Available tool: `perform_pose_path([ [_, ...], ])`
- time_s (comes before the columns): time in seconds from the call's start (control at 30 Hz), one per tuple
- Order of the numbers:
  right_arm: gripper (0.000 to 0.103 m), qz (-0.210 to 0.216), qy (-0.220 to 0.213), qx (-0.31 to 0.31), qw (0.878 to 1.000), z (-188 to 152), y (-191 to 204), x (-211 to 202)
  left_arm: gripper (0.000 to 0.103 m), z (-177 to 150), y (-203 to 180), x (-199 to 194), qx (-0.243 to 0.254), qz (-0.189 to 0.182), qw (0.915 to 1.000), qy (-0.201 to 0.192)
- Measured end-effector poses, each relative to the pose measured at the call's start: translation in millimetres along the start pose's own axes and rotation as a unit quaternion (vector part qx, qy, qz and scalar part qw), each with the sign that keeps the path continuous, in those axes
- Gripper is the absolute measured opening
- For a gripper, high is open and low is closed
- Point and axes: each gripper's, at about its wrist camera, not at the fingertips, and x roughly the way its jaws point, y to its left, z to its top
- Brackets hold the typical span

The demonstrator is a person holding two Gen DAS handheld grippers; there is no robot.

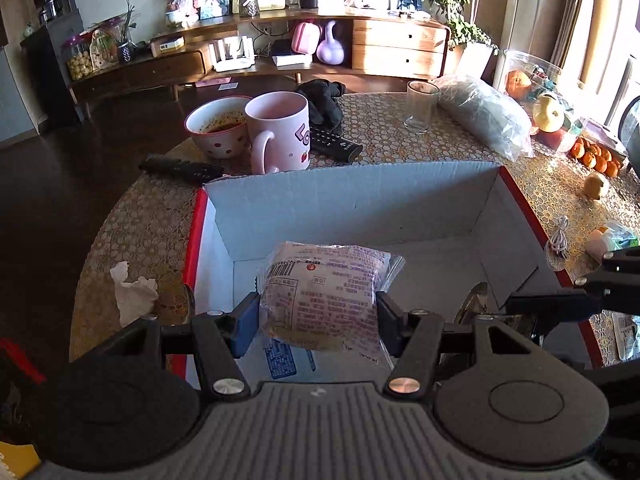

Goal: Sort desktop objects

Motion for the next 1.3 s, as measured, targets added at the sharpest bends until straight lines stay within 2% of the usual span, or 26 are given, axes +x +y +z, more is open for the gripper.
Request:
perform_pose_path([
  [0.33,0.035,0.016,0.030,-0.004,0.999,3.4,6.2,23.0,0.060,13.3,-10.6,28.8,-0.004,-0.005,0.9997,0.024],
  [0.57,0.035,0.020,0.057,-0.001,0.998,3.8,8.0,42.5,0.060,10.7,-13.3,48.4,-0.012,-0.013,0.9989,0.042],
  [1.3,0.035,0.024,0.083,0.024,0.996,-3.0,9.7,67.1,0.060,4.6,-17.4,77.4,0.015,-0.021,0.9947,0.100],
])
